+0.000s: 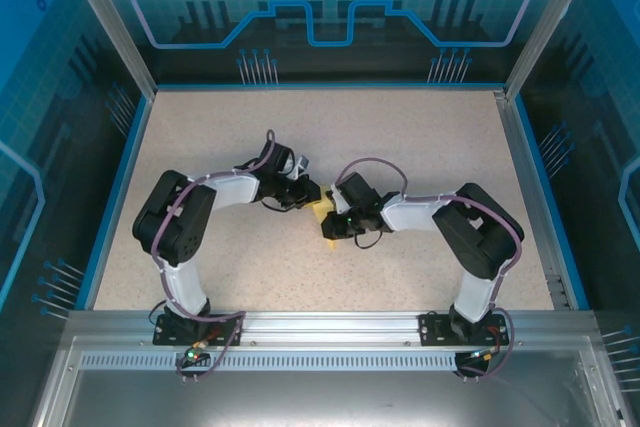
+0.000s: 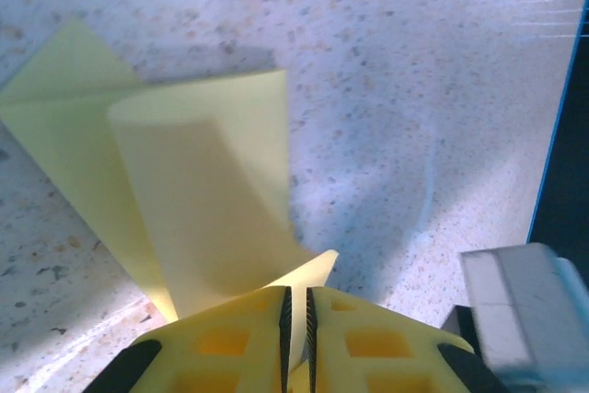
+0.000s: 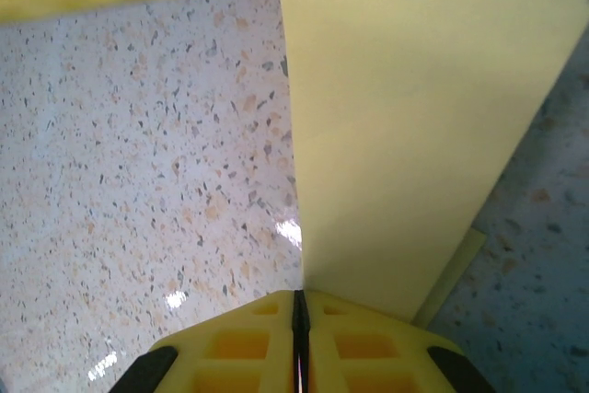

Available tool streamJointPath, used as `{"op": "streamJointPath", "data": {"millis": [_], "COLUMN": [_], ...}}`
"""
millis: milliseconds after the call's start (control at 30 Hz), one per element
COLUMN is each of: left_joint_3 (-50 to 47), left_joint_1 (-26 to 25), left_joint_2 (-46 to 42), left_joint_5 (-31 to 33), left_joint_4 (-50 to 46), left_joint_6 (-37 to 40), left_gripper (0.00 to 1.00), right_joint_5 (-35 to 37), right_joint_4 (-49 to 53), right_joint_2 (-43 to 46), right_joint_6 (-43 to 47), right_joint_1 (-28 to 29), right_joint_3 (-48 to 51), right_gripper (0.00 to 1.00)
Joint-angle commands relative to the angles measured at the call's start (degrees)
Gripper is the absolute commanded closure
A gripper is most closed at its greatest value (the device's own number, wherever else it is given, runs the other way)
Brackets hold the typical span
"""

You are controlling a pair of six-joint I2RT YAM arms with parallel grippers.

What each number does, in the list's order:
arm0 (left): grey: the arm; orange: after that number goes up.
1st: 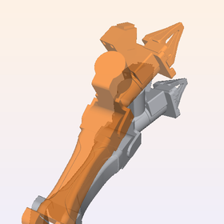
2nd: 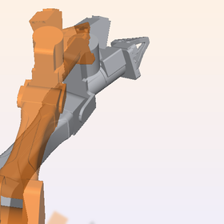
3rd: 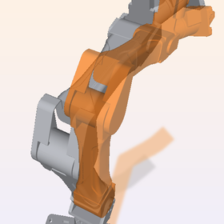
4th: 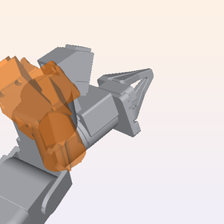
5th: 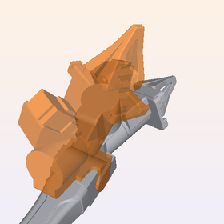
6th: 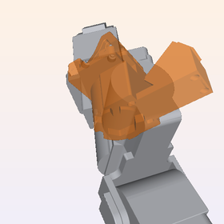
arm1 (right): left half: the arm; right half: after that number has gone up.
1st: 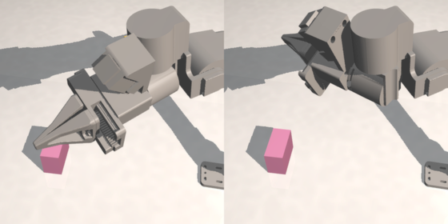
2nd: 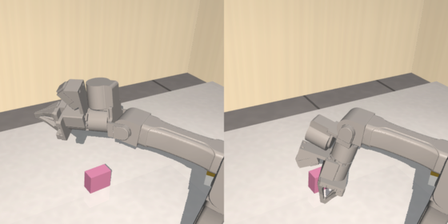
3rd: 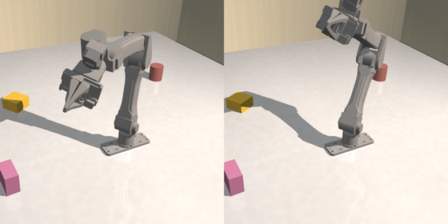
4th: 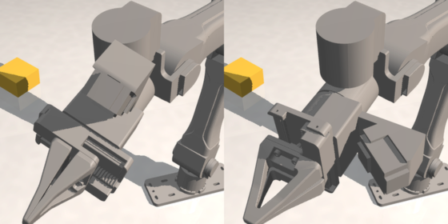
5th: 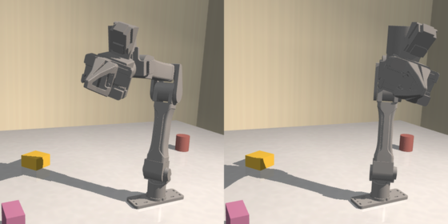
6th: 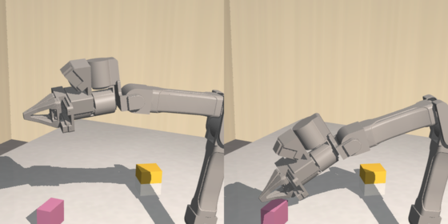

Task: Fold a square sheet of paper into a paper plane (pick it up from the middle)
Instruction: Fold the wing for the fifth time at the center of the table.

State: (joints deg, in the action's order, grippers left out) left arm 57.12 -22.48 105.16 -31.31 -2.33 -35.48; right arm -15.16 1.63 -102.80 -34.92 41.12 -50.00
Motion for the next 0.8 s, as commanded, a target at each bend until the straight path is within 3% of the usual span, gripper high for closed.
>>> {"op": "streamJointPath", "data": {"millis": [0, 767], "left_joint_3": [-0.89, -0.71], "left_joint_1": [0.30, 0.32], "left_joint_2": [-3.08, 3.77], "left_joint_5": [-2.18, 2.90], "left_joint_4": [-0.26, 1.25], "left_joint_6": [4.11, 2.67], "left_gripper": [0.83, 0.88], "right_joint_5": [0.41, 0.32], "right_joint_4": [10.89, 11.64], "right_joint_2": [-0.49, 1.69], "right_joint_6": [1.71, 2.13], "right_joint_1": [-0.81, -0.79], "right_joint_3": [3.20, 2.51], "right_gripper": [0.90, 0.90]}}
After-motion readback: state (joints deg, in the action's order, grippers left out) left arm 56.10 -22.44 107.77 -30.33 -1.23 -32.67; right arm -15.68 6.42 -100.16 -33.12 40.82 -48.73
